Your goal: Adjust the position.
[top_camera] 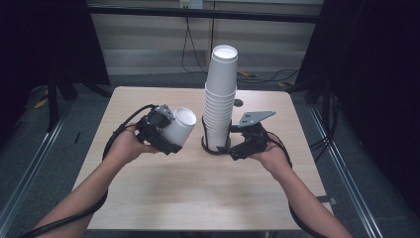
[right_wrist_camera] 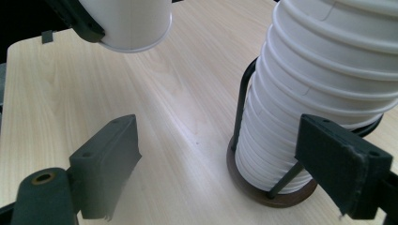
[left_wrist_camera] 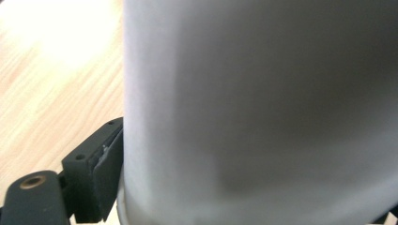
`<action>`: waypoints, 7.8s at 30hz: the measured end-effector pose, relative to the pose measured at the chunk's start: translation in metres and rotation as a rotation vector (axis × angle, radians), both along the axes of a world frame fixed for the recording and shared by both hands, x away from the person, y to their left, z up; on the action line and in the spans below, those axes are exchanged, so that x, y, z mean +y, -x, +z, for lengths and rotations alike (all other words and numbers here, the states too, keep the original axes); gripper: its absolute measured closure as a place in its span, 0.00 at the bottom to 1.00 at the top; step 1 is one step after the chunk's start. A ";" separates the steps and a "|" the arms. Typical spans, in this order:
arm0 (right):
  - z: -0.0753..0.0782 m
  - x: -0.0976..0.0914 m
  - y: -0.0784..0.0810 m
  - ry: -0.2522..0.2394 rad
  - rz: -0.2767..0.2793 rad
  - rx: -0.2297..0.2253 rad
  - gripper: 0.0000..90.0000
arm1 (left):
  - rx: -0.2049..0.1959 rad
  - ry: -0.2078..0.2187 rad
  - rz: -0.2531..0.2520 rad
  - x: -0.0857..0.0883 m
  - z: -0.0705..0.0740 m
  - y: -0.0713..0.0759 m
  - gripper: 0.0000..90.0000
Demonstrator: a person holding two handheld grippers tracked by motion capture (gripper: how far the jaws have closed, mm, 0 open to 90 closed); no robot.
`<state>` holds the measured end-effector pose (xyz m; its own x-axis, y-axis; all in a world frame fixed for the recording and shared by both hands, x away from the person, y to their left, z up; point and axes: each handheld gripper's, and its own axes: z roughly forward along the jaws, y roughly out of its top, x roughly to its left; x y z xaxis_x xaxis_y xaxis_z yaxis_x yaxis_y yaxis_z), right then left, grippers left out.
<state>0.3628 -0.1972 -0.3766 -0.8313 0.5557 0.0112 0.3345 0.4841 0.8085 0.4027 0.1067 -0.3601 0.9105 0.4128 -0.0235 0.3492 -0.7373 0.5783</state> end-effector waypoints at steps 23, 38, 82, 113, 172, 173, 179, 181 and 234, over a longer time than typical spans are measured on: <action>-0.002 0.004 0.005 0.054 0.100 0.012 0.15 | 0.018 -0.108 -0.083 -0.020 -0.007 0.010 0.13; -0.001 0.009 0.008 0.090 0.154 0.045 0.15 | 0.016 -0.157 -0.131 -0.031 -0.008 0.017 0.13; 0.012 0.025 0.006 0.193 0.290 0.169 0.15 | 0.020 -0.227 -0.244 -0.068 -0.020 0.027 0.13; 0.016 0.042 0.004 0.202 0.314 0.189 0.18 | 0.013 -0.238 -0.292 -0.091 -0.024 0.034 0.12; 0.003 0.013 0.006 0.021 0.224 0.289 0.25 | 0.002 0.099 -0.311 -0.049 -0.030 0.028 0.00; 0.003 0.013 0.006 0.013 0.227 0.291 0.25 | 0.006 0.108 -0.309 -0.049 -0.032 0.029 0.00; 0.003 0.014 0.006 0.006 0.230 0.292 0.25 | 0.003 0.161 -0.298 -0.050 -0.037 0.030 0.00; 0.004 0.014 0.006 0.000 0.234 0.293 0.25 | 0.002 0.171 -0.293 -0.050 -0.039 0.030 0.00; 0.004 0.017 0.005 -0.016 0.253 0.306 0.25 | -0.012 0.165 -0.286 -0.046 -0.040 0.029 0.06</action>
<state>0.3579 -0.1801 -0.3726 -0.8988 0.3315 0.2869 0.4331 0.5705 0.6978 0.3733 0.0611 -0.4001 0.9896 0.1315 -0.0576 0.1339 -0.7008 0.7006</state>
